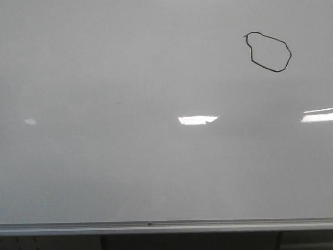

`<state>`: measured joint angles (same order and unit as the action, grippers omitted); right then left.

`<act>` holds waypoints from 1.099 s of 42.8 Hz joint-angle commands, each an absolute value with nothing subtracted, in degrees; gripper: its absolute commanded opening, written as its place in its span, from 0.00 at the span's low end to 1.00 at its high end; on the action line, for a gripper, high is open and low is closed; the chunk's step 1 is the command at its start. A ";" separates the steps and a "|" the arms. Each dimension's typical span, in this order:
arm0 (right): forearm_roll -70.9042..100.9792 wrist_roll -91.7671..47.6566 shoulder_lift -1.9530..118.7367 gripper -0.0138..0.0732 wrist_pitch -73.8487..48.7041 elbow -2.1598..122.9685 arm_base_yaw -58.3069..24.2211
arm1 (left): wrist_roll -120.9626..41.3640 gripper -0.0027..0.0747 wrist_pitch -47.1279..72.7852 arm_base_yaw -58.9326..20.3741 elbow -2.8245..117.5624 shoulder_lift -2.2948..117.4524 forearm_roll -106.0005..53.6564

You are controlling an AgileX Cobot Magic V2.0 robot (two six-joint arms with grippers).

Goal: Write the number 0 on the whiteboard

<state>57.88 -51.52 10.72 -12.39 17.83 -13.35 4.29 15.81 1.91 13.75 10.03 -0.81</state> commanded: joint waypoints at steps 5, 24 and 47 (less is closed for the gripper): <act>58.63 -52.00 11.32 0.08 -9.73 19.45 -13.04 | 6.67 0.01 10.40 2.74 6.98 -1.95 2.45; 58.63 -52.00 11.46 0.08 -9.84 19.45 -13.04 | 6.67 0.01 6.44 2.74 -1.53 -1.32 2.96; 58.63 -52.00 11.46 0.08 -9.85 19.45 -13.04 | 6.67 0.01 6.96 2.74 -1.64 -1.32 2.96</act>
<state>57.88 -51.52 10.72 -12.39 17.83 -13.35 6.19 11.33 2.69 -0.31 -0.23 3.13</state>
